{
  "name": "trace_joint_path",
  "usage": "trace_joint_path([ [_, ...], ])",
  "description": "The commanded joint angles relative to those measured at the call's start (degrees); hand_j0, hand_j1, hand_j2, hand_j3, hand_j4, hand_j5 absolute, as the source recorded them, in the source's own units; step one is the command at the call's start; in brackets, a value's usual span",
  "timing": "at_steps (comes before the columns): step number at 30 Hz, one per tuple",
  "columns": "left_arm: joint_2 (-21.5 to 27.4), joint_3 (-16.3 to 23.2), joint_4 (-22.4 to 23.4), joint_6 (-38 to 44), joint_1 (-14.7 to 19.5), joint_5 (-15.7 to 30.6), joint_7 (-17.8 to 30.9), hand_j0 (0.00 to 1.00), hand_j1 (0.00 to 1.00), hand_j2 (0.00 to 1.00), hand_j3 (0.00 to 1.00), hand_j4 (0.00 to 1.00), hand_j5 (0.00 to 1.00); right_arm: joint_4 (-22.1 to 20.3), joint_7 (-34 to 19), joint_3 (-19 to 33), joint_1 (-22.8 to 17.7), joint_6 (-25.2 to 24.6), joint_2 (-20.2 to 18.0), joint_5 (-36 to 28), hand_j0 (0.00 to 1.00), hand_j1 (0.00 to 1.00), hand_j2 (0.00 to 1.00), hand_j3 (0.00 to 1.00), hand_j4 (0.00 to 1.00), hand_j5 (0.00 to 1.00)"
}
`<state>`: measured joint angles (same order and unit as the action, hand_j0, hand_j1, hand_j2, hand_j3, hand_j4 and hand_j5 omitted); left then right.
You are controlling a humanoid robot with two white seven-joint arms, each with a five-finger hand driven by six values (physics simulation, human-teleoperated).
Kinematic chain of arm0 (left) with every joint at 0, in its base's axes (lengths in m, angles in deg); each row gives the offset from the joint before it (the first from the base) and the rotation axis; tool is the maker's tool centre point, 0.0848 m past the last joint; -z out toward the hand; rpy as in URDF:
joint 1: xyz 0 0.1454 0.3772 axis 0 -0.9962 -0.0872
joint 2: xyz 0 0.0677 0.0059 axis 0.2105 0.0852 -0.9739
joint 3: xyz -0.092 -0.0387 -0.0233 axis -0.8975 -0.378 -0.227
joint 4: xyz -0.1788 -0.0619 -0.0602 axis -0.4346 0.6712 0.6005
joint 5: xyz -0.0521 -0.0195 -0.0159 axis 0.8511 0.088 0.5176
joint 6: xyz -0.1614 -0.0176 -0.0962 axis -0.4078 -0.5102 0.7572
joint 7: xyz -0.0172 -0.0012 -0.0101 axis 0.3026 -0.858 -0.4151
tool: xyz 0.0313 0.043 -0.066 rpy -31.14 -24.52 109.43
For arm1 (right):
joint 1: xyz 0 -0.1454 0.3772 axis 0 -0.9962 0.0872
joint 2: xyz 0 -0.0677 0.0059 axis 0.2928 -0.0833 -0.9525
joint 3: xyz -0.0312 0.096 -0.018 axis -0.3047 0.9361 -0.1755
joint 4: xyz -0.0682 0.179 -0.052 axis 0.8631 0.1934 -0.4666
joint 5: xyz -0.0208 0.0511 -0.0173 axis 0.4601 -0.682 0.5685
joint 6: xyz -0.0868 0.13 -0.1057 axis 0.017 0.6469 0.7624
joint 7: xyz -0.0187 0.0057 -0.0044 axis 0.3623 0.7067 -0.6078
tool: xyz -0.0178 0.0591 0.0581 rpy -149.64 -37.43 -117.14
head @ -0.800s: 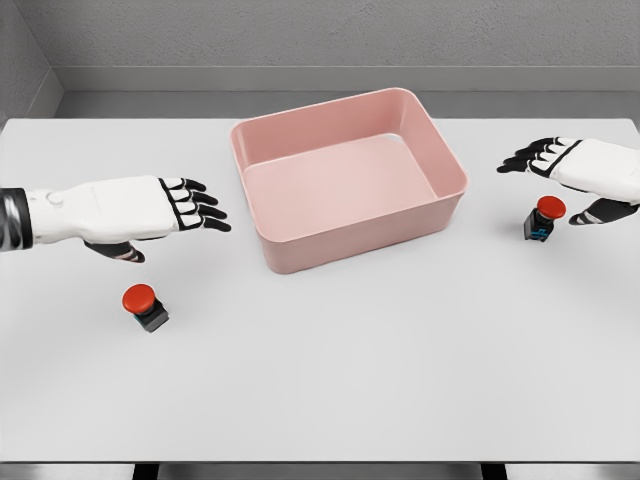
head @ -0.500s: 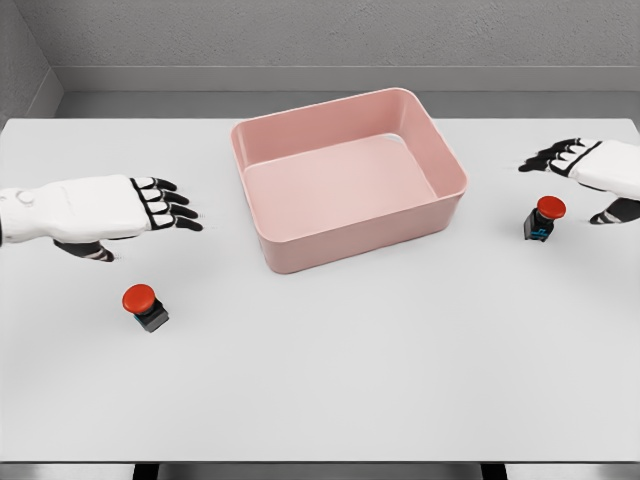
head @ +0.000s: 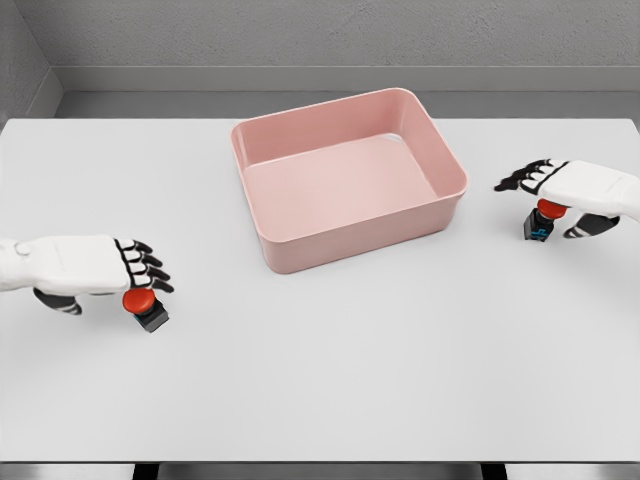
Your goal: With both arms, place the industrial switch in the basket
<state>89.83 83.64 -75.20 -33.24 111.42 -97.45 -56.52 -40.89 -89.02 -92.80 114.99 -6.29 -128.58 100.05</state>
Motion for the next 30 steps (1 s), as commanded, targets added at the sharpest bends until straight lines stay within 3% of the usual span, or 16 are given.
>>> trace_joint_path([
  [1,0.0,0.7,0.0,0.1,0.0,0.2,0.0,1.00,1.00,1.00,1.00,1.00,1.00,2.4,0.0,0.3,0.0,-0.1,0.1,0.0,1.00,1.00,1.00,1.00,1.00,1.00],
  [10,-1.8,2.1,-0.1,0.1,-0.1,0.2,-0.1,1.00,1.00,1.00,1.00,1.00,1.00,3.6,0.1,0.3,0.0,-0.1,2.0,1.9,1.00,1.00,1.00,1.00,1.00,1.00],
  [19,-2.3,2.2,-0.3,0.1,0.0,0.2,-0.1,1.00,1.00,1.00,1.00,1.00,1.00,3.4,0.0,0.5,0.0,-0.1,2.0,2.8,0.80,0.80,0.80,0.80,0.80,0.80],
  [21,-2.3,2.1,-0.4,0.1,0.1,0.3,-0.1,1.00,1.00,1.00,1.00,1.00,1.00,3.4,0.0,0.5,0.0,-0.1,2.0,3.1,0.70,0.70,0.70,0.70,0.70,0.70],
  [30,-2.7,2.1,-0.4,0.1,0.1,0.3,-0.2,0.89,0.89,0.89,0.89,0.89,0.89,3.4,0.0,0.6,0.0,-0.1,2.0,3.8,0.65,0.65,0.65,0.65,0.65,0.65],
])
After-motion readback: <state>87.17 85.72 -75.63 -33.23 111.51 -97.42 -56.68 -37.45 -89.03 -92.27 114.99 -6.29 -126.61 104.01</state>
